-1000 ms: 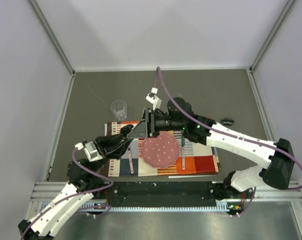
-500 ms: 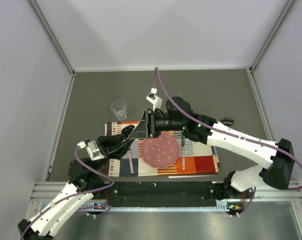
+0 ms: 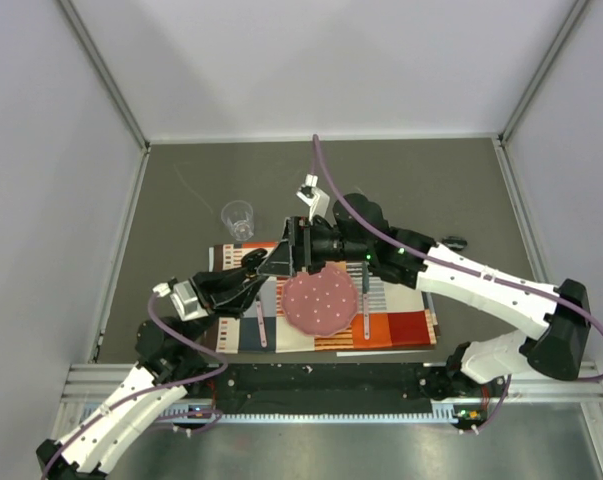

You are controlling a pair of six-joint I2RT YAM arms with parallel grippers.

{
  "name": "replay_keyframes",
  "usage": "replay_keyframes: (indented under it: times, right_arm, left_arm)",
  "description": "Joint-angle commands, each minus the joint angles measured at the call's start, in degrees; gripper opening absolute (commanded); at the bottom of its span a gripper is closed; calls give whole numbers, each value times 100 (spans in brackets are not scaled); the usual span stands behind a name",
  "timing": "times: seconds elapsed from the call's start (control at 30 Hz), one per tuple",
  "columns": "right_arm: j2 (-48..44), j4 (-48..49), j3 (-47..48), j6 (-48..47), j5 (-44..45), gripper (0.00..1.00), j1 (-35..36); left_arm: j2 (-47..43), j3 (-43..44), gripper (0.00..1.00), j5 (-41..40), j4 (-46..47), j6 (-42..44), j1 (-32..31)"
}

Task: Insert the wireless bluetooth earbuds into the charging case
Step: Place the earbud in the charging case, then pick up the earbud from the center of the board.

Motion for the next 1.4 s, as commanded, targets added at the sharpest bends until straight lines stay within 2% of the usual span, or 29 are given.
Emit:
replay_keyframes:
  times: [0.0, 0.17, 0.3, 0.4, 0.43, 0.53, 0.6, 0.63, 0.7, 0.83, 0.93, 1.03, 1.23, 1.37]
  right_arm:
    - [-484, 18, 201, -324, 368, 75, -38]
    - [-880, -9, 429, -676, 87, 77, -30]
    - [-1345, -79, 351, -843, 840, 77, -117]
    - [-1574, -307, 122, -773, 1298, 76, -468]
    - [-1575, -455, 87, -625, 1352, 76, -800]
    - [-1391, -834, -1, -579, 1213, 75, -1476]
    - [-1022, -949, -1, -623, 844, 75, -1812]
    - [-856, -1088, 138, -649, 730, 71, -2066]
    - [-250, -1676, 454, -859, 457, 69, -2182]
    - [542, -2310, 1237, -1809, 649, 70, -2209]
    - [1148, -2601, 1615, -2318, 1192, 70, -2200]
    - [1930, -2838, 2063, -2600, 1449, 69, -2200]
    - [3327, -3076, 3109, -2899, 1388, 66, -2200]
    - [3804, -3286, 3697, -3136, 1467, 65, -2200]
  left_arm:
    - [-165, 20, 0, -179, 280, 31, -2]
    - [-262, 20, 0, -285, 113, 83, 7]
    - [-332, 47, 0, -355, -1, 127, -2]
    - [-385, 38, 0, -373, -46, 136, 7]
    - [-402, 38, 0, -381, -72, 128, -2]
    - [-446, 55, 0, -364, -99, 127, 7]
    - [-464, 82, 0, -329, -116, 119, 7]
    - [-455, 99, 0, -285, -151, 119, -2]
    - [-438, 222, 0, -109, -212, 136, -2]
    - [-446, 389, 0, 23, -485, 197, -2]
    - [-490, 486, 0, 41, -643, 259, 7]
    - [-499, 530, 0, 67, -643, 277, -2]
    - [-508, 679, 0, 155, -810, 321, 7]
    - [-605, 811, 0, 181, -1082, 382, 7]
